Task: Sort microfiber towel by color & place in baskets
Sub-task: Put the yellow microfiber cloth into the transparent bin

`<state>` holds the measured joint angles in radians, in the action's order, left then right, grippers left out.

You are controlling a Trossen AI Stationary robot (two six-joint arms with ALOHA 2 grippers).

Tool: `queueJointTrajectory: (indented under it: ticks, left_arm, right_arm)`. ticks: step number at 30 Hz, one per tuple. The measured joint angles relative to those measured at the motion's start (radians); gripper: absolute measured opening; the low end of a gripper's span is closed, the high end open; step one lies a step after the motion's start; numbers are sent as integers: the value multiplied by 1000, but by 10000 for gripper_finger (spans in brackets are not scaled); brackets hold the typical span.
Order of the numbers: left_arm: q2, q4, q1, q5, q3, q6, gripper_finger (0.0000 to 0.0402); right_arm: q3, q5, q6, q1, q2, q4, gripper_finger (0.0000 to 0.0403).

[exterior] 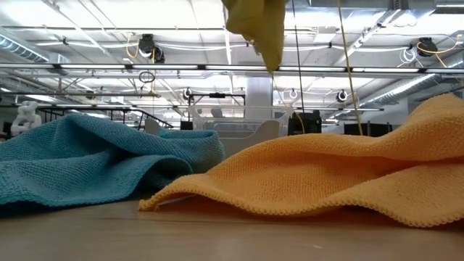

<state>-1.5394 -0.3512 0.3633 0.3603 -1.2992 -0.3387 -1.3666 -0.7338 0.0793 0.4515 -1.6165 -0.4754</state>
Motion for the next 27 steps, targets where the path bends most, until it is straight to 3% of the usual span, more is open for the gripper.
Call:
queueJointTrajectory:
  ticks: [6,12,21,27]
  left_arm:
    - [46,-39,45,84,0,21,389]
    - [100,-104,68,123,-1,52,389]
    - [124,-202,53,166,-1,98,389]
    - [135,-120,27,129,67,69,389]
  right_arm:
    - [0,-78,32,0,0,-66,101]
    - [0,-79,32,0,3,-90,15]
    - [0,-132,88,5,54,-202,21]
    - [0,-166,85,-1,68,-254,16]
